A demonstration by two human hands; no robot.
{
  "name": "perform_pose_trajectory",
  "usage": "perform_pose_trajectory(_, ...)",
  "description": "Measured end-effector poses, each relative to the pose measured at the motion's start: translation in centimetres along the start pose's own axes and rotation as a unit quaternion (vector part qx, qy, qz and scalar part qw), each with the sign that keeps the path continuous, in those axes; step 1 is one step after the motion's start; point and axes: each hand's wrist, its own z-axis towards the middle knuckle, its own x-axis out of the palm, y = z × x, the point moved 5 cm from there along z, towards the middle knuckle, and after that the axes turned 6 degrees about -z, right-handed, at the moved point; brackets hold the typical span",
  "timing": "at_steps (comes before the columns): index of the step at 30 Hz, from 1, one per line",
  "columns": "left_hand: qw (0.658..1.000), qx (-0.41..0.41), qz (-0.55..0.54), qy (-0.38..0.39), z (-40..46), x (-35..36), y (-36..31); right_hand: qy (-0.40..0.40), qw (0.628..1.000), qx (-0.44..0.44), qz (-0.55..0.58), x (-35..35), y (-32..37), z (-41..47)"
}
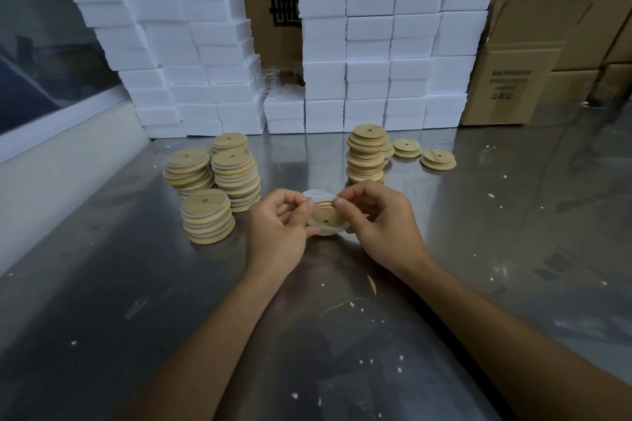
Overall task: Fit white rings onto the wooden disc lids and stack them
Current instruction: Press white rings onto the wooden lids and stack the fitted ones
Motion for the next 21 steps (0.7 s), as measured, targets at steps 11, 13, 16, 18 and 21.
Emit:
perform_pose_trajectory(11, 0.998, 0.029, 0.050, 0.028, 0.58, -0.56, 0.54, -0.003, 1.000, 0.002, 0.008, -0.16, -0.19, -0.04)
perform_pose_trajectory(13, 0.997, 0.045, 0.058, 0.024, 0.65, -0.64, 0.36, 0.001, 1.000, 0.002, 0.011, -0.15, -0.22, -0.05)
perform_pose_trajectory(16, 0.996, 0.056, 0.070, 0.025, 0.78, -0.73, 0.23, 0.013, 1.000, 0.018, 0.010, 0.01, -0.38, 0.01)
perform_pose_trajectory(18, 0.994, 0.062, 0.081, 0.028, 0.84, -0.74, 0.17, 0.015, 0.999, 0.030, 0.013, -0.01, -0.49, 0.06)
perform_pose_trajectory(21, 0.993, 0.066, 0.096, 0.032, 0.94, -0.73, 0.21, 0.016, 0.999, 0.044, 0.022, -0.11, -0.55, 0.11)
